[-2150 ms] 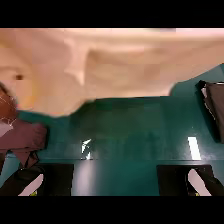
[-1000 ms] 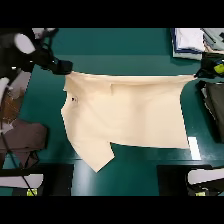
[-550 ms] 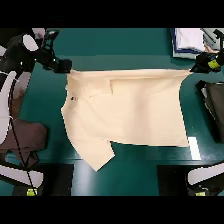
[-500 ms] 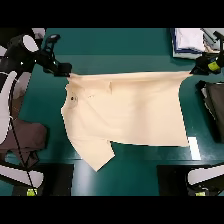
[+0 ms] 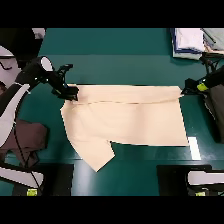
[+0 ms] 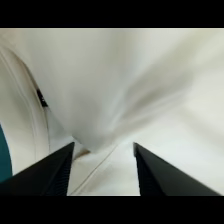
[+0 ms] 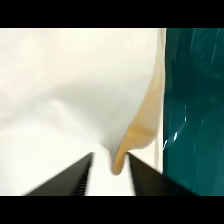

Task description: Fold the shirts.

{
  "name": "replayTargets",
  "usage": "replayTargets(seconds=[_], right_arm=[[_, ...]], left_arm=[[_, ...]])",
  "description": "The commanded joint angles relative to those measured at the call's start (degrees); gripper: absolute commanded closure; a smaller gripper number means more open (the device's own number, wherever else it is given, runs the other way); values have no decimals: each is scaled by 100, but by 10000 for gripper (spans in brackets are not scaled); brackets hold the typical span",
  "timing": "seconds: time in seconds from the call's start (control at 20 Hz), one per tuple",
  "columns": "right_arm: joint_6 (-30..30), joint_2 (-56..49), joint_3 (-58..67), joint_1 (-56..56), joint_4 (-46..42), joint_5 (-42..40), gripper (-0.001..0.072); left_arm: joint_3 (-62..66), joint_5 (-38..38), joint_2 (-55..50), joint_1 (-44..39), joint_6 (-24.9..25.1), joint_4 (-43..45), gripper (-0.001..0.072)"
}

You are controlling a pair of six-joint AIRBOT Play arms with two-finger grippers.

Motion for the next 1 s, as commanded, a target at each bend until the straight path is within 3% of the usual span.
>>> replayTargets(seconds=[0.0, 0.15, 0.55, 0.95], right_arm=[[0, 184, -297, -83, 11, 66, 185], [-4, 684, -302, -275, 9, 509, 185], [-4, 1974, -304, -87, 9, 557, 185], [-2, 2009, -304, 118, 11, 592, 185]], left_arm=[[-188, -26, 343, -20, -52, 24, 240], [-616, -190, 1309, -20, -87, 330, 240], [-4577, 195, 4120, -20, -986, -236, 239], [-5744, 1453, 4358, -20, -903, -1460, 240]])
